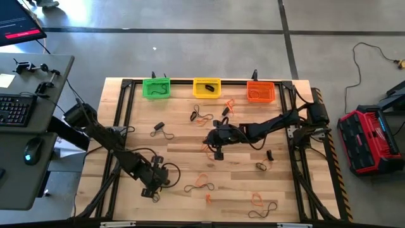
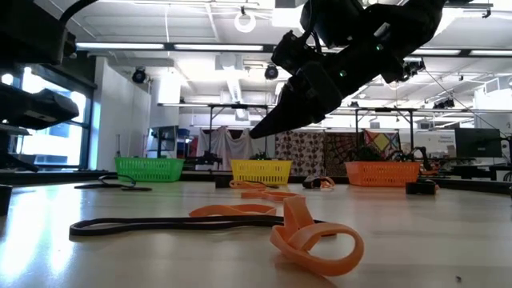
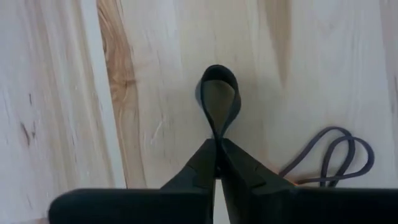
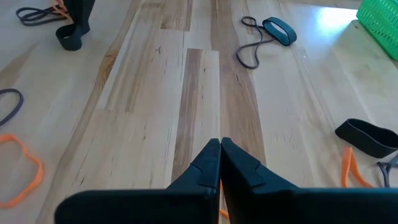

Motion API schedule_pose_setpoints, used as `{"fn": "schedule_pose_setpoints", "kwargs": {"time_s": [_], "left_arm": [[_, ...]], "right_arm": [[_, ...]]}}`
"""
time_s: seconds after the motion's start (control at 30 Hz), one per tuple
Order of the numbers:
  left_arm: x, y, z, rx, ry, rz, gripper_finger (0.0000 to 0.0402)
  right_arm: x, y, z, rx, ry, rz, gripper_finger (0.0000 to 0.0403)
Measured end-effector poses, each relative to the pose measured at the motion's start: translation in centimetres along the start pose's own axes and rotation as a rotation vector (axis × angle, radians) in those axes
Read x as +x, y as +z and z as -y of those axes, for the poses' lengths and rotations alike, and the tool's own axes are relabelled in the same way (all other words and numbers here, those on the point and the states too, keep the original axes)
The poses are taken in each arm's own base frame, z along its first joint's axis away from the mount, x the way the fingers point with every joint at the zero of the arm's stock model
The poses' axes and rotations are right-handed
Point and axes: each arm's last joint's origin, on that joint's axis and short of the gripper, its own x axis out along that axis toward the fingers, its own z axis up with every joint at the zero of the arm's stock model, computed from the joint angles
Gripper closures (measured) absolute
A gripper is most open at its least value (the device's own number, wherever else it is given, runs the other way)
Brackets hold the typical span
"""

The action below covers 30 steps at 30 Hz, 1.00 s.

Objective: Sort rubber bands into baskets
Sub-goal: Put the black rubber band into the yellow bin

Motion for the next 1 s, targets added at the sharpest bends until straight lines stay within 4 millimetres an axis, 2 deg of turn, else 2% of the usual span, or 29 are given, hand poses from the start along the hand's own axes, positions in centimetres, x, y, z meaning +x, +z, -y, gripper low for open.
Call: {"fn": "schedule_pose_setpoints", "kwargs": {"time_s": [0.27, 0.47, 0.6, 0.83, 1.0], "left_arm": [[-1.3, 0.2, -1.8, -0.050, 0.093, 0.016, 0.0400], [-2.7, 2.0, -4.8, -0.054, 0.151, 0.125, 0.0401], [-3.4, 3.4, -7.2, -0.044, 0.117, 0.191, 0.0401], [-3.9, 5.0, -11.1, 0.072, 0.157, 0.273, 0.0401], [-4.5, 6.3, -13.7, 0.117, 0.134, 0.403, 0.0401]], "right_arm": [[0.0, -0.1, 0.0, 0.021, 0.001, -0.013, 0.0403], [0.0, -0.2, 0.0, 0.022, 0.001, -0.017, 0.0402], [0.0, -0.2, 0.0, 0.058, 0.001, -0.023, 0.0395], [0.0, 0.4, 0.0, 0.067, 0.000, 0.036, 0.0335], [0.0, 0.8, 0.1, 0.073, -0.001, 0.083, 0.0287]]}}
